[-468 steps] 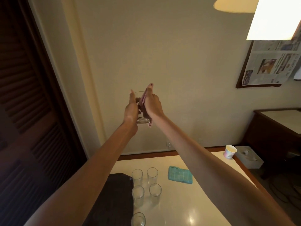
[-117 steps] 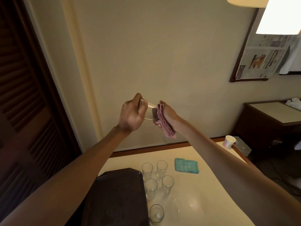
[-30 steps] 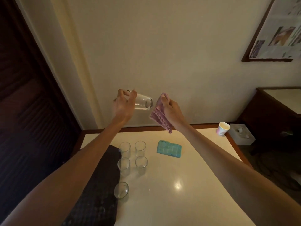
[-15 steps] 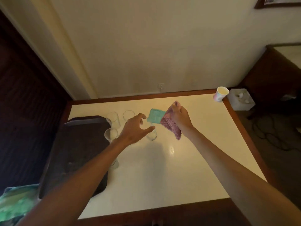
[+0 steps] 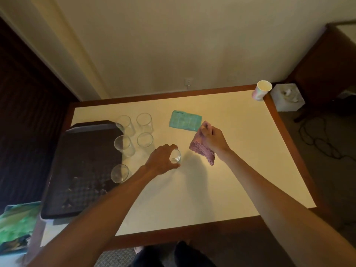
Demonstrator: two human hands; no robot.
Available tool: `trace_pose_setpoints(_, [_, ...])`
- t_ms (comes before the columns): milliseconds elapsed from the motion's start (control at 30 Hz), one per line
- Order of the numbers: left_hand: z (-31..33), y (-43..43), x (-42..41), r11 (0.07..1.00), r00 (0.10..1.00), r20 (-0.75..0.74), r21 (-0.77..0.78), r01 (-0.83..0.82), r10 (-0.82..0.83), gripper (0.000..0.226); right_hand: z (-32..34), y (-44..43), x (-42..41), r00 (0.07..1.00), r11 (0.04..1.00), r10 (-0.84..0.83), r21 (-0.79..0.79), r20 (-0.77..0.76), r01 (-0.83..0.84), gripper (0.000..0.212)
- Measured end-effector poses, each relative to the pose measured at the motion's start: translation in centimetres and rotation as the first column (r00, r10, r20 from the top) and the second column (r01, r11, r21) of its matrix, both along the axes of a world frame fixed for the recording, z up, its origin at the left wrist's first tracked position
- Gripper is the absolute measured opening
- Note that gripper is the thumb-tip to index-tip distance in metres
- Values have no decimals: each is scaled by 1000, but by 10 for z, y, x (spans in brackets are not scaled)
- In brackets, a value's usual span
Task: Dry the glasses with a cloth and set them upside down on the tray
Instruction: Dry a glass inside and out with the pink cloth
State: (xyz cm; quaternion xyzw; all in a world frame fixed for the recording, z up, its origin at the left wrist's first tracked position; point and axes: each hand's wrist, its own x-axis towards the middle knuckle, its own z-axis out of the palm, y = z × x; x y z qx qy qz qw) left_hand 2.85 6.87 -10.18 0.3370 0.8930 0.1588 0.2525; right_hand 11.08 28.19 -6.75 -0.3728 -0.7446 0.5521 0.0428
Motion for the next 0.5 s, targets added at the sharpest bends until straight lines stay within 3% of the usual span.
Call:
trace_pose_setpoints(200, [-3, 8, 2, 994, 998, -38, -93, 52, -56, 77, 2, 1, -1, 998, 998, 45, -34, -38, -47, 35])
trace_pose_setpoints(333, [17, 14, -18, 972, 997, 54, -226, 68, -57, 90, 16, -1, -9, 995, 995, 57, -80, -84, -64, 33])
trace_pose_setpoints(433, [51, 17, -46, 993, 961, 253, 6, -118, 113, 55, 34, -6, -22, 990, 988, 35, -144, -136, -55, 29])
trace_pose_setpoints(500, [78, 18, -60, 948, 877, 440, 145, -282, 193, 29, 45, -11, -33, 989, 980, 24, -194, -149, -53, 27])
